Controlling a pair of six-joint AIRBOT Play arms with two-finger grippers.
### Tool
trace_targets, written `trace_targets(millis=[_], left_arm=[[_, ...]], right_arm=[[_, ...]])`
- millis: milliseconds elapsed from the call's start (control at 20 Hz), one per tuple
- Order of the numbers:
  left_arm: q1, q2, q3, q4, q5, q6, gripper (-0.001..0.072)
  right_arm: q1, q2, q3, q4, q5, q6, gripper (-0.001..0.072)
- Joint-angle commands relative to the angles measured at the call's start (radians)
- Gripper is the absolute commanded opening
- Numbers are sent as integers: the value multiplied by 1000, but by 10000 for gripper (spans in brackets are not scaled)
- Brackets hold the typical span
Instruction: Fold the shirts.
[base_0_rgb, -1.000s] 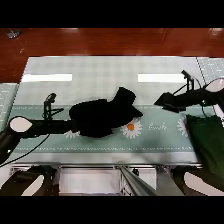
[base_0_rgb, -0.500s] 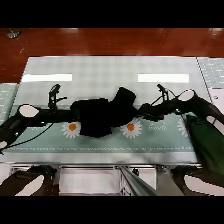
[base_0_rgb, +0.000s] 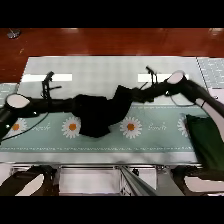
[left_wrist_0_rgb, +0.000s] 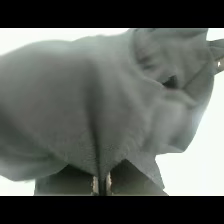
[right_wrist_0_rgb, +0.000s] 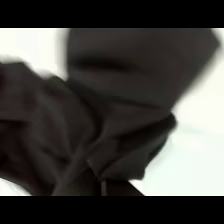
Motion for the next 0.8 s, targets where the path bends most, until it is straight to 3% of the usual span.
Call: trace_targets(millis=[0, 150, 250, 400, 500, 750], left_arm=[[63, 40, 239, -7, -34, -21, 18], [97, 40, 583, -6, -33, -82, 18], [109, 41, 792, -2, -48, -108, 18], [140, 53, 1046, 29, -134, -146, 17], [162, 89, 1158, 144, -204, -209, 18], [172, 253, 1192, 266, -447, -231, 18]], right_arm=[[-45, 29, 424, -208, 90, 99, 27], [-72, 30, 912, -330, 195, 137, 27], [-72, 74, 1105, -378, 233, 132, 26], [-72, 290, 1035, -441, 223, 77, 26], [-72, 444, 945, -516, 222, 56, 26], [-72, 718, 856, -674, 311, 55, 27]])
